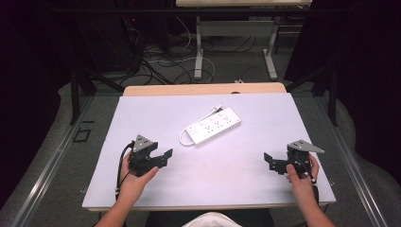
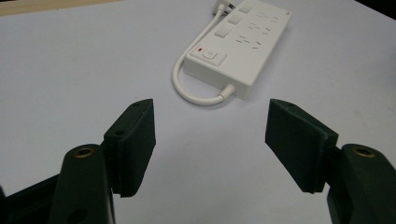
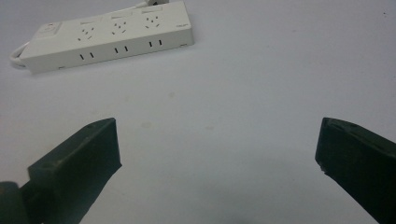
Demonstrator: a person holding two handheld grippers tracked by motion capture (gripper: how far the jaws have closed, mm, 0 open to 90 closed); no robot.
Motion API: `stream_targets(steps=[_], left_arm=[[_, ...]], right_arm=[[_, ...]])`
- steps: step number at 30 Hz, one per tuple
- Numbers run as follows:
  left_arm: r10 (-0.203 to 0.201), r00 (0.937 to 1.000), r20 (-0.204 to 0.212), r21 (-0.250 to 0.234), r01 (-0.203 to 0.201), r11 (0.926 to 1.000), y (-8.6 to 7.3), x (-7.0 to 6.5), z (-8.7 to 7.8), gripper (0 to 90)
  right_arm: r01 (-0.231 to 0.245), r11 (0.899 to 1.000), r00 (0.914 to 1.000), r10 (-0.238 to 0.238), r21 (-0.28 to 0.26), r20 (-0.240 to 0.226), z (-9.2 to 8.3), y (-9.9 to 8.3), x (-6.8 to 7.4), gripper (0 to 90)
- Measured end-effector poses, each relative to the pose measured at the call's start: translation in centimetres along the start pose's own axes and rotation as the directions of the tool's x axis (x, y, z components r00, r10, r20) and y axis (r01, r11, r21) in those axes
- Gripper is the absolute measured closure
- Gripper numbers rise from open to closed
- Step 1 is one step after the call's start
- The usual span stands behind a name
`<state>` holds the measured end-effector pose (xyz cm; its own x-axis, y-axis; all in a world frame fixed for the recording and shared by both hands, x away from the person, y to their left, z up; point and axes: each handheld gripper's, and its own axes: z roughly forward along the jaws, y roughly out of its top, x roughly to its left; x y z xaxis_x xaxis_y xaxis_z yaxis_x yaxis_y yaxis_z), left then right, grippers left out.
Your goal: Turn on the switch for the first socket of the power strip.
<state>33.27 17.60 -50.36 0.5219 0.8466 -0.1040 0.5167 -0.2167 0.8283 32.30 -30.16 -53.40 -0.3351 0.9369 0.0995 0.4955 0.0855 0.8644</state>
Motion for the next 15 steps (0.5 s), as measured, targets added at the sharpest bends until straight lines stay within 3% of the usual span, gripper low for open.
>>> stream_targets(steps=[11, 15], left_arm=[[-0.006, 0.9996, -0.027, 0.015, 0.006, 0.9999, 3.1, 0.1, 0.7, 33.7], [0.036, 0.9989, -0.031, 0.018, -0.035, 0.9992, 4.2, -0.2, 0.9, 33.7]], right_arm=[[-0.009, 1.0, 0.9999, 0.009, -0.011, 0.01, 0.0, 0.0, -0.1, 0.0], [-0.009, 1.0, 0.9999, 0.01, -0.012, 0.01, 0.0, 0.0, -0.1, 0.0]])
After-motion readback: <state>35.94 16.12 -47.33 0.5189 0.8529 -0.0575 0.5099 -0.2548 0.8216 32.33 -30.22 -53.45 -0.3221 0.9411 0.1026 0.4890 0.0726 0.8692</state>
